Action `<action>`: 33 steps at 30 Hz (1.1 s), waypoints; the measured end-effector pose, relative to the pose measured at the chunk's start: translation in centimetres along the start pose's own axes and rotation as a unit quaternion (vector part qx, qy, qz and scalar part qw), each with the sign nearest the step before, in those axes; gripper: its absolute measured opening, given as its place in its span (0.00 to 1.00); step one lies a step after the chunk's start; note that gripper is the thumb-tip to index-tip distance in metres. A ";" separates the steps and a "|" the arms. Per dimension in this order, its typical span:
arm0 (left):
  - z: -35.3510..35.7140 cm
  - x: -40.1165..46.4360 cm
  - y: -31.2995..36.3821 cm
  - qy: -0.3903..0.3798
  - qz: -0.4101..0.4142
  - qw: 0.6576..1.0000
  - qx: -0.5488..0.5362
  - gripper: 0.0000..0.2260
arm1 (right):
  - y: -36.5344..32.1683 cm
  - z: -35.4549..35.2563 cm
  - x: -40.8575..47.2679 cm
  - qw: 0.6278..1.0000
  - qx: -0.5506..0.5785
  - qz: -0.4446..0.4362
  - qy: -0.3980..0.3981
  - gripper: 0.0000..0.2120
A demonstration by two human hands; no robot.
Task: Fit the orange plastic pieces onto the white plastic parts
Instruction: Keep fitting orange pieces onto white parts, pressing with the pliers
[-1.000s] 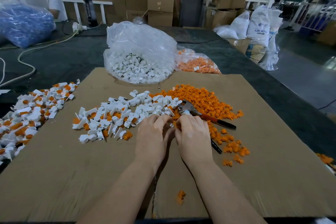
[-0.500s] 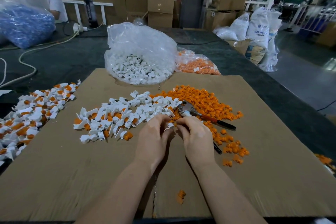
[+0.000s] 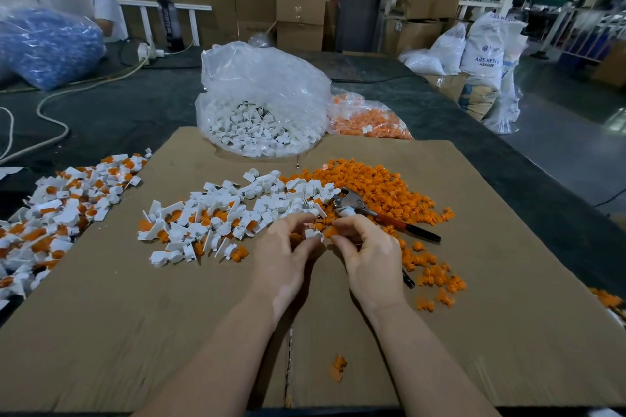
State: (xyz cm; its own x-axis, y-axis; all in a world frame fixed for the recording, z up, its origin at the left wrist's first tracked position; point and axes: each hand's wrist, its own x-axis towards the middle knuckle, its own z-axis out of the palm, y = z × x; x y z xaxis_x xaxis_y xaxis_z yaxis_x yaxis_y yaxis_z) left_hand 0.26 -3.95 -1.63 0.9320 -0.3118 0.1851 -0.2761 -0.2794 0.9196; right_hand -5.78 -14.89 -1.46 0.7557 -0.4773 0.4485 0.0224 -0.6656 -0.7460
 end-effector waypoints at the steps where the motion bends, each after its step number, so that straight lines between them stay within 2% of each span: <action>1: -0.1 0.0 0.0 0.001 -0.010 1.000 -0.015 0.13 | 0.0 0.0 0.0 1.000 0.001 -0.002 0.002 0.08; 4: -0.2 0.1 -0.1 -0.002 -0.029 0.999 -0.024 0.11 | 0.2 0.1 0.0 1.000 0.008 -0.007 0.008 0.10; 10: 0.0 0.0 0.0 -0.029 -0.057 0.992 -0.111 0.04 | 0.2 0.1 0.0 1.000 0.030 -0.004 0.009 0.03; 17: 0.3 0.1 -0.4 -0.040 -0.067 0.985 -0.151 0.07 | 0.3 0.3 -0.1 0.999 -0.042 -0.014 -0.018 0.03; 22: 0.2 0.1 -0.4 -0.042 -0.053 0.988 -0.140 0.05 | 0.2 0.4 -0.2 0.994 -0.094 -0.059 -0.002 0.04; 28: -0.1 -0.2 0.1 -0.046 -0.037 0.988 -0.146 0.06 | 0.0 0.4 -0.3 0.993 -0.084 -0.087 -0.005 0.08; 33: 0.0 -0.3 -0.1 -0.040 -0.011 0.995 -0.095 0.07 | 0.0 0.4 -0.3 0.994 -0.066 -0.080 -0.022 0.09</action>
State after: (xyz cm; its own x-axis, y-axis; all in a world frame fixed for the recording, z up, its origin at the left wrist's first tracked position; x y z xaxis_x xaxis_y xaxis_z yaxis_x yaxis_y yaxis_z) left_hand 0.04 -3.83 -1.78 0.9131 -0.3815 0.1438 -0.1999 -0.1117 0.9734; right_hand -5.75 -14.54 -1.78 0.7768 -0.3360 0.5325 0.0611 -0.8016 -0.5948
